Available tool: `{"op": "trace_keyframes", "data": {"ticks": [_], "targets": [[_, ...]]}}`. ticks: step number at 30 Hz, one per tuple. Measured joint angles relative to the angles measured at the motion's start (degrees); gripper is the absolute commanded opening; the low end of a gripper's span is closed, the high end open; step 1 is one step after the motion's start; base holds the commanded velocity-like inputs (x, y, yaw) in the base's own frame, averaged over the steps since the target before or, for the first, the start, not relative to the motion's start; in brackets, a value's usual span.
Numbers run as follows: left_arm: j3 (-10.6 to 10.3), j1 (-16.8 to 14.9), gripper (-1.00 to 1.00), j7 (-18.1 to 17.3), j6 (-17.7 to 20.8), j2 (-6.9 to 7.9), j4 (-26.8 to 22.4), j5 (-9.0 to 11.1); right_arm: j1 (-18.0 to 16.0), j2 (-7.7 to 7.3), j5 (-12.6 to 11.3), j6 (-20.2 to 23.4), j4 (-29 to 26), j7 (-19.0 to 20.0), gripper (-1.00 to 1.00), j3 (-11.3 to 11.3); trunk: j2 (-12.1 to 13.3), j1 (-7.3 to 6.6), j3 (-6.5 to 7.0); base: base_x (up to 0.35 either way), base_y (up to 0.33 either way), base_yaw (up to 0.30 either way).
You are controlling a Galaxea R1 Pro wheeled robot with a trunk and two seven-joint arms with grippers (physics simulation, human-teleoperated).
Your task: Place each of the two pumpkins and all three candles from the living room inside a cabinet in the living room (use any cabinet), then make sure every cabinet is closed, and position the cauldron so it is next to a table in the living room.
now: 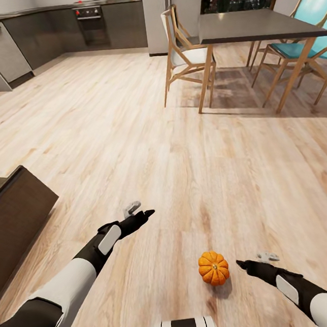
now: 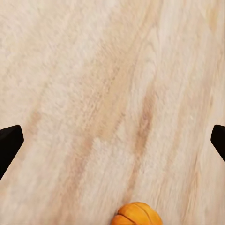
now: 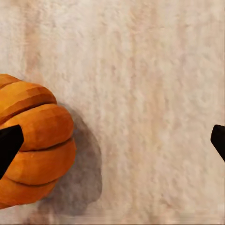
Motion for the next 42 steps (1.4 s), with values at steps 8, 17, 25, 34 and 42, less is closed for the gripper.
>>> {"op": "trace_keyframes", "data": {"ticks": [8,17,25,34,42], "targets": [[0.0,0.0,1.0,0.0,0.0,-1.34,0.0,-0.1,-1.0,-4.72,-3.3,6.3,-0.1,22.1,1.0,-3.3,-0.1,0.21,-1.77,0.0,0.0,0.0],[0.0,0.0,1.0,0.0,0.1,-1.51,0.0,-0.1,-1.1,-5.1,-3.2,6.1,-0.6,32.1,1.0,-3.3,-0.2,0.44,-3.77,0.0,0.0,0.0],[0.0,0.0,1.0,0.0,0.1,-1.6,0.0,-0.1,-1.0,-5.02,-3.1,5.9,-2.4,32.5,1.0,-3.1,-0.3,0.65,-5.54,0.0,0.0,0.0],[0.2,0.5,1.0,-0.7,0.0,-1.34,-0.4,0.0,-1.1,-5.32,-2.3,6.5,-3.1,33.1,1.0,-2.1,-0.4,0.83,-7.09,0.0,0.0,0.0],[0.4,2.5,1.0,-0.4,-0.2,-1.51,-1.4,0.0,-1.3,-4.68,0.1,4.9,-2.7,32.7,1.0,-1.3,-0.4,0.83,-7.09,0.0,0.0,0.0]]}}
